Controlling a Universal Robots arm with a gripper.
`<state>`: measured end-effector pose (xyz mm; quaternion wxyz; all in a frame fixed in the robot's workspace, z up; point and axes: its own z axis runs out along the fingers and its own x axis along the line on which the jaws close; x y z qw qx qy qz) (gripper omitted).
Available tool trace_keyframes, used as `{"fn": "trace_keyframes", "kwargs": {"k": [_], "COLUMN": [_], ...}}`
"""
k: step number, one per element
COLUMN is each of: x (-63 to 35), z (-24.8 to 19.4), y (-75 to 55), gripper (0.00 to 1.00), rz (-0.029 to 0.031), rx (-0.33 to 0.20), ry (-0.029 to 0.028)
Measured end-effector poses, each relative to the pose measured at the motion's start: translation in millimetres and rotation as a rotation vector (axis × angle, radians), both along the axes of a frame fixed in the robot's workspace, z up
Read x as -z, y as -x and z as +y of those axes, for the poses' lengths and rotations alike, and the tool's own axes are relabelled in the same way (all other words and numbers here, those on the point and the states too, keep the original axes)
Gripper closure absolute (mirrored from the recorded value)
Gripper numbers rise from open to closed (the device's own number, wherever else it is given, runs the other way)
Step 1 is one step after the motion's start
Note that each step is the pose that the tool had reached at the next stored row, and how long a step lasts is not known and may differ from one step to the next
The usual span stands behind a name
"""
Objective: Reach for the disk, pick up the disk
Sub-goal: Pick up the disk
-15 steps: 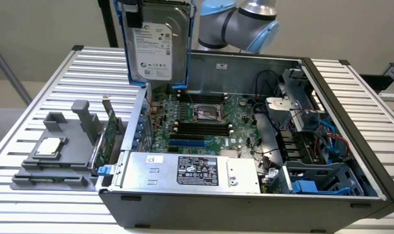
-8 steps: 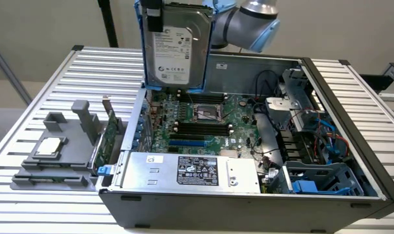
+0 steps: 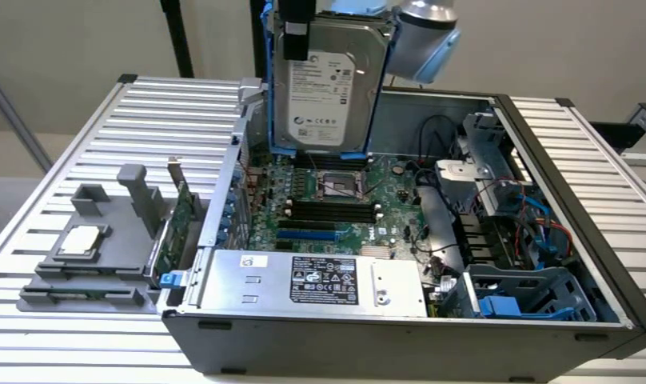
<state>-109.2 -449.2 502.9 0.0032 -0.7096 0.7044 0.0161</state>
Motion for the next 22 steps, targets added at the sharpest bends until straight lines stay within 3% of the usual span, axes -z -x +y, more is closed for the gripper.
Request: {"fn": "trace_keyframes", "kwargs": {"k": [11, 22], "x": [0.2, 1.2], "z": [-16.1, -35.1], "y": [-50.0, -93.8], "gripper": [0.67, 0.67], "rz": [0.0000, -0.0003], "rx": [0.000, 0.000], "ry": [-0.0013, -0.0028]}}
